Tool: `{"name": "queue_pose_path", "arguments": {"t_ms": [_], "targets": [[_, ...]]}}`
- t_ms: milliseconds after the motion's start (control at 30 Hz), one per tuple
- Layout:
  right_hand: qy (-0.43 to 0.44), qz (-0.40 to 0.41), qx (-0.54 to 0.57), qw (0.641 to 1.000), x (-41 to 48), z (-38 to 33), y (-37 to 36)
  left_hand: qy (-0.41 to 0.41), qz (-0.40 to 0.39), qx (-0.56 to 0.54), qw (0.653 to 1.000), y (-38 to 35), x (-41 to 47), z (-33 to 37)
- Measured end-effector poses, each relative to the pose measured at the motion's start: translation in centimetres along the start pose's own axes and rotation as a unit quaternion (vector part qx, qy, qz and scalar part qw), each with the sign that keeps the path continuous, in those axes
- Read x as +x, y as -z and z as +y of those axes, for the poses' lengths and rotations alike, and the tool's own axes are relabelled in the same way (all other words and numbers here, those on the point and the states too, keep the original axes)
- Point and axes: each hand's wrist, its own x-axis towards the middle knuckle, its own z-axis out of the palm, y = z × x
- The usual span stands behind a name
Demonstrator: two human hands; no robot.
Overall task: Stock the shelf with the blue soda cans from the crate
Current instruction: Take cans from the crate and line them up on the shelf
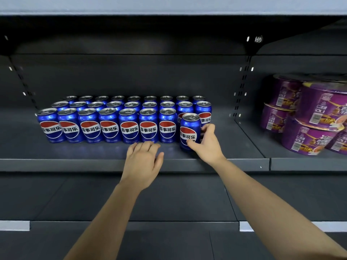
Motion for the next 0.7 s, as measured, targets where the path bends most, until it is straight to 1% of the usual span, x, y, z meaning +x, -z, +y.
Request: {"name": "queue_pose_path", "arguments": {"t_ms": [100,267,367,600,700], "targets": [[0.0,-0.006,-0.009,1.0,0.2,0.1,0.0,0.004,0.002,0.001,1.0,-0.4,-0.1,-0.2],[-0.007,0.026,-0.042,0.999,0.1,-0.2,-0.2,0.014,-0.003,0.002,1.0,-0.9,-0.4,-0.4],[-0.015,0.019,-0.05,0.998,0.3,0.0,-0.3,0.018,0.001,-0.003,1.0,-1.0,-0.4,-0.5],[-0.006,0.009,-0.078,0.997,0.6,0.5,-0.4,0.019,-0.001,-0.009,1.0,-1.2,-0.2,-0.6],[-0.02,-0.001,-0.105,0.994,0.9,0.5,-0.4,0.021,-0.001,-0.008,1.0,-1.3,-0.2,-0.8]]}}
